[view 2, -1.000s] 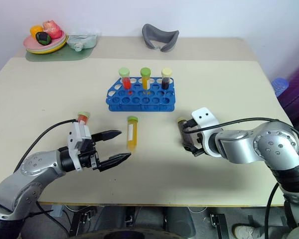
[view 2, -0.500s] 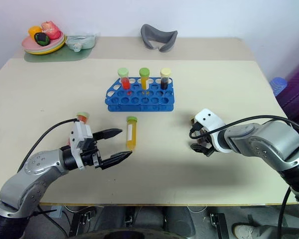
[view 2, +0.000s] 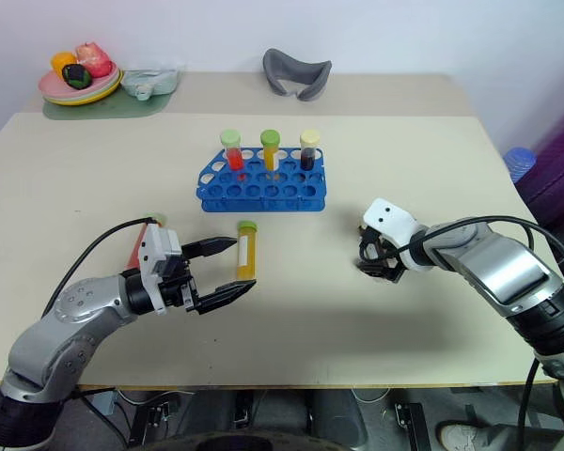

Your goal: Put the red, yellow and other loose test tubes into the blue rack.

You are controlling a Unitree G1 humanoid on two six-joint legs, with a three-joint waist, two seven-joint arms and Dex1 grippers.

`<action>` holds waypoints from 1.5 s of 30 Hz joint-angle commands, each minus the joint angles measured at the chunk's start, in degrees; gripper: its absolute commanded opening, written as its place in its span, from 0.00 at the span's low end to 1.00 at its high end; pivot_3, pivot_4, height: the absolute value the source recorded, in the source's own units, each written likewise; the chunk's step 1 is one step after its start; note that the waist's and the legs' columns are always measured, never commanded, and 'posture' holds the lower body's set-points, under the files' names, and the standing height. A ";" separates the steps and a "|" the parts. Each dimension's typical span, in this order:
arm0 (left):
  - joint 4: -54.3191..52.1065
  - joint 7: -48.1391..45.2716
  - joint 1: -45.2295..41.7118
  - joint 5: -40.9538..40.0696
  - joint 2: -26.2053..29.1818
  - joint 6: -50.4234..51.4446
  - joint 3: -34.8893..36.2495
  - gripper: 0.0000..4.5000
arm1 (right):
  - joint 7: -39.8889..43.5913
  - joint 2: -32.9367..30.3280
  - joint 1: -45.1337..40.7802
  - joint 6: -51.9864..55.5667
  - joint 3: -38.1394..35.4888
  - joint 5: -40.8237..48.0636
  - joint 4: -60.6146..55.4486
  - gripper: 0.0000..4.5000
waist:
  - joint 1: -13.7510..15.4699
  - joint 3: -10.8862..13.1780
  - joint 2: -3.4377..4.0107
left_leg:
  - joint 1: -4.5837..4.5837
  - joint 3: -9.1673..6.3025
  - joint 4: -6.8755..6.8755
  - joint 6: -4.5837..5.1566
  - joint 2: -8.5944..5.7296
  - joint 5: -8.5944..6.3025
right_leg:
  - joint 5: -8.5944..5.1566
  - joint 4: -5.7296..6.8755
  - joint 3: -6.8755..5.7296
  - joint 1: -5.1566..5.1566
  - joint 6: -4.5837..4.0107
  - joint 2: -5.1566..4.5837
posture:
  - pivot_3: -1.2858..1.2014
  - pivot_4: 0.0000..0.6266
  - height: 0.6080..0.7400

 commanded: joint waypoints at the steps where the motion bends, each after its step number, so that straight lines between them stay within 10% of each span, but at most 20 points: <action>1: -0.53 -0.14 -0.50 0.08 -0.21 -0.82 0.07 1.00 | 7.38 -0.93 2.29 -8.58 1.89 -6.35 1.83 1.00 | 0.00 0.00 0.00 | -0.01 0.00 0.00 0.00 0.00 0.00 | 0.00 -0.03 0.00 0.00 0.00 0.00 | 0.52 0.24 0.96; 4: -0.77 0.13 -0.41 0.11 -0.20 -0.69 0.07 1.00 | 11.15 -0.74 3.97 -11.37 0.54 -8.33 3.28 1.00 | 0.03 0.00 0.00 | -0.02 0.00 0.00 -0.03 0.00 0.02 | 0.00 -0.08 -0.03 0.01 0.00 0.00 | 0.52 0.24 0.96; 20: -1.76 0.27 -1.19 -1.35 0.70 0.68 1.00 1.00 | -4.87 14.04 -0.92 42.39 -16.85 -0.80 -4.61 1.00 | 1.05 -0.04 0.05 | -0.02 -0.13 0.00 -0.10 -0.03 0.06 | 0.01 -0.22 -0.14 0.19 0.01 -0.09 | 0.52 0.24 0.96; 45: -1.73 -6.32 1.34 1.83 3.19 -3.62 -1.67 1.00 | -27.81 14.55 -3.16 44.72 -19.00 18.03 -1.12 1.00 | 1.07 -0.05 0.04 | -0.03 -0.13 0.01 0.07 -0.05 -0.04 | 0.02 -0.26 -0.14 0.21 0.03 -0.04 | 0.52 0.24 0.96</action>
